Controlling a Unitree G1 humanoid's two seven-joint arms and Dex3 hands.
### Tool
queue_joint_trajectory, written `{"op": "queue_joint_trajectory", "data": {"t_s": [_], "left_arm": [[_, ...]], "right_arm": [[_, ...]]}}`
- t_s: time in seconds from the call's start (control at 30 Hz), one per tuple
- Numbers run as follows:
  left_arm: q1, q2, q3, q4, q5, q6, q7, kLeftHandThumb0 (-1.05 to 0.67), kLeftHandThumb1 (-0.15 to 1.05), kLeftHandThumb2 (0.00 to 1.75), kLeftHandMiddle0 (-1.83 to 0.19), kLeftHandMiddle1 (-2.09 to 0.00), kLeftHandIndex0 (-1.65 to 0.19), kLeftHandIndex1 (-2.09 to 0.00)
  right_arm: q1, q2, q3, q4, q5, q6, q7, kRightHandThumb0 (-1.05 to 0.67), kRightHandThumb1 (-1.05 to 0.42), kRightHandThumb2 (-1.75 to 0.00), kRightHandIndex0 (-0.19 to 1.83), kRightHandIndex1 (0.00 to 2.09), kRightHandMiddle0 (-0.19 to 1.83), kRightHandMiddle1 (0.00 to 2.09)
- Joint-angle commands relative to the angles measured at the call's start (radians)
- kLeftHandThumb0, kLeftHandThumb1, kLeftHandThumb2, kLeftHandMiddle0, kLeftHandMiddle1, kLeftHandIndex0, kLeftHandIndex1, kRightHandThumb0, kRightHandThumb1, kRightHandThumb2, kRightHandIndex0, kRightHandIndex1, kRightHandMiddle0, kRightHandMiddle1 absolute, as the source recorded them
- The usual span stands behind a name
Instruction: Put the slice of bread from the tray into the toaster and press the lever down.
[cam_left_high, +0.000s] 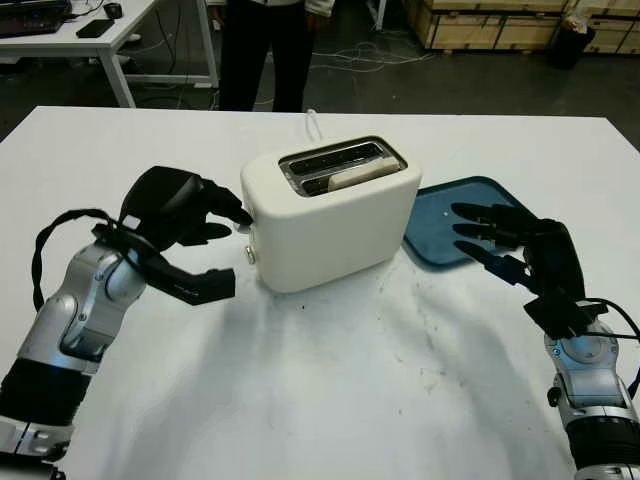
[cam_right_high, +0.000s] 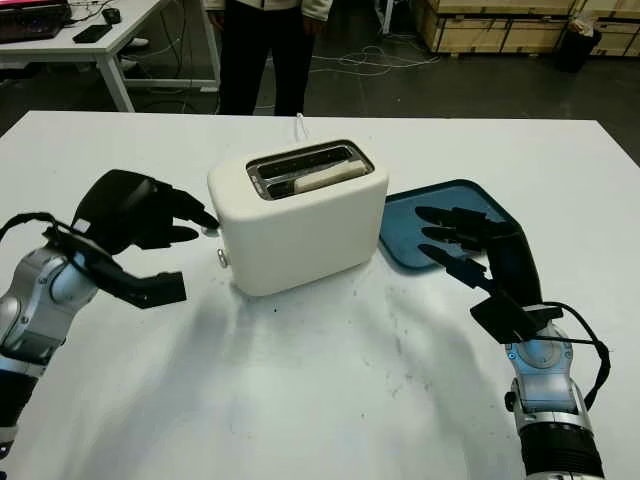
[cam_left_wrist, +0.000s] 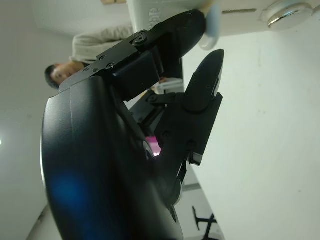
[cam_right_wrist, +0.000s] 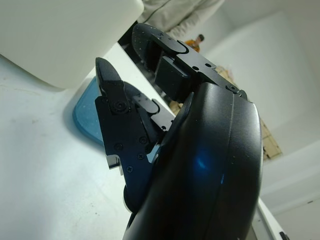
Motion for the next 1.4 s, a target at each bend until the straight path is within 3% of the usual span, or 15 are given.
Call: {"op": "queue_joint_trajectory", "data": {"t_s": [0.0,0.47,0.93,1.07,1.23,1.37], "left_arm": [[-0.026,0.019,-0.015,0.02,0.015,0.014,-0.031,-0.18,0.76,0.01,-0.97,-1.23,-1.32,0.0],[-0.048,0.03,-0.034,0.043,0.019,0.006,-0.056,-0.26,0.8,0.01,-0.94,-1.28,-1.3,-0.01],[0.003,0.018,-0.039,0.003,0.011,0.016,-0.063,-0.29,0.82,0.01,-0.94,-1.19,-1.29,0.0],[0.017,0.009,-0.06,0.008,0.017,0.014,-0.064,-0.29,0.82,0.0,-0.89,-1.39,-1.33,-0.02],[0.053,-0.014,-0.126,0.024,0.031,0.016,-0.085,-0.32,0.84,0.01,-0.89,-1.31,-1.31,-0.01],[0.091,-0.068,-0.21,0.036,0.055,0.115,-0.164,-0.27,0.82,0.01,-0.89,-1.06,-1.24,0.0]], "right_arm": [[0.007,0.004,-0.006,-0.009,0.011,0.006,-0.002,-0.19,-0.89,0.0,1.02,0.0,0.89,0.0],[0.013,-0.001,-0.005,-0.022,0.007,0.02,-0.001,-0.22,-0.89,0.0,1.02,0.0,0.89,0.0],[0.018,-0.002,-0.009,-0.026,0.014,0.019,0.001,-0.24,-0.89,0.0,1.03,0.0,0.9,0.0],[0.031,-0.005,-0.014,-0.039,0.022,0.016,0.005,-0.24,-0.89,0.0,1.03,0.01,0.9,0.0],[0.06,-0.021,-0.025,-0.078,0.013,0.034,0.003,-0.27,-0.9,0.0,1.04,0.01,0.9,0.0],[0.072,-0.03,-0.034,-0.089,0.019,0.033,0.013,-0.31,-0.91,0.0,1.04,0.01,0.9,0.0]]}}
